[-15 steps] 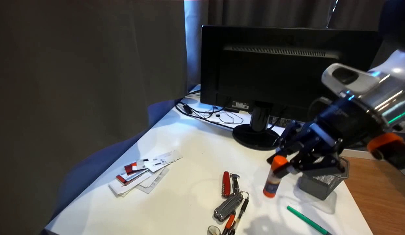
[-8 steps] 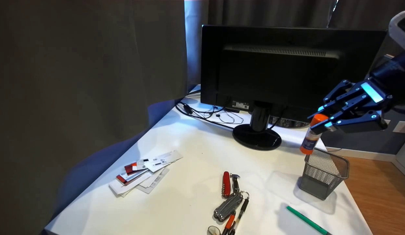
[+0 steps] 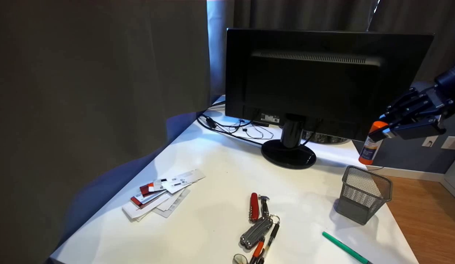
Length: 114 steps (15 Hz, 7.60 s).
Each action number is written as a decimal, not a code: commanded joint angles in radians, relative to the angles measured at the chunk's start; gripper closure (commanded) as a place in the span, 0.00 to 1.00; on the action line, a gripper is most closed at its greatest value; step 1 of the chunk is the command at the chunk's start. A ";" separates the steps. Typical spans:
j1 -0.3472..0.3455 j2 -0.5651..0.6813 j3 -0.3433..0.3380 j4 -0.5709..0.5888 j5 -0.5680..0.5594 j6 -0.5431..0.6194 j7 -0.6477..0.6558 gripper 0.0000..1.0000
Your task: Pick up the glue stick, then place it in the bin
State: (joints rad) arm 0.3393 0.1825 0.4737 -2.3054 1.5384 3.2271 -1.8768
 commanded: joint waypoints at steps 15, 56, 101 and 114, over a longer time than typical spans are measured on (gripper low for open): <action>-0.043 0.201 -0.076 0.080 0.298 -0.152 -0.506 0.91; 0.150 0.468 0.091 0.349 0.585 0.263 -0.599 0.00; -0.057 0.798 0.241 0.613 0.580 0.389 -0.660 0.40; -0.056 0.826 0.243 0.620 0.579 0.424 -0.690 0.55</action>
State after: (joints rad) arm 0.2902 0.9799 0.6973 -1.7178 2.1183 3.6115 -2.5323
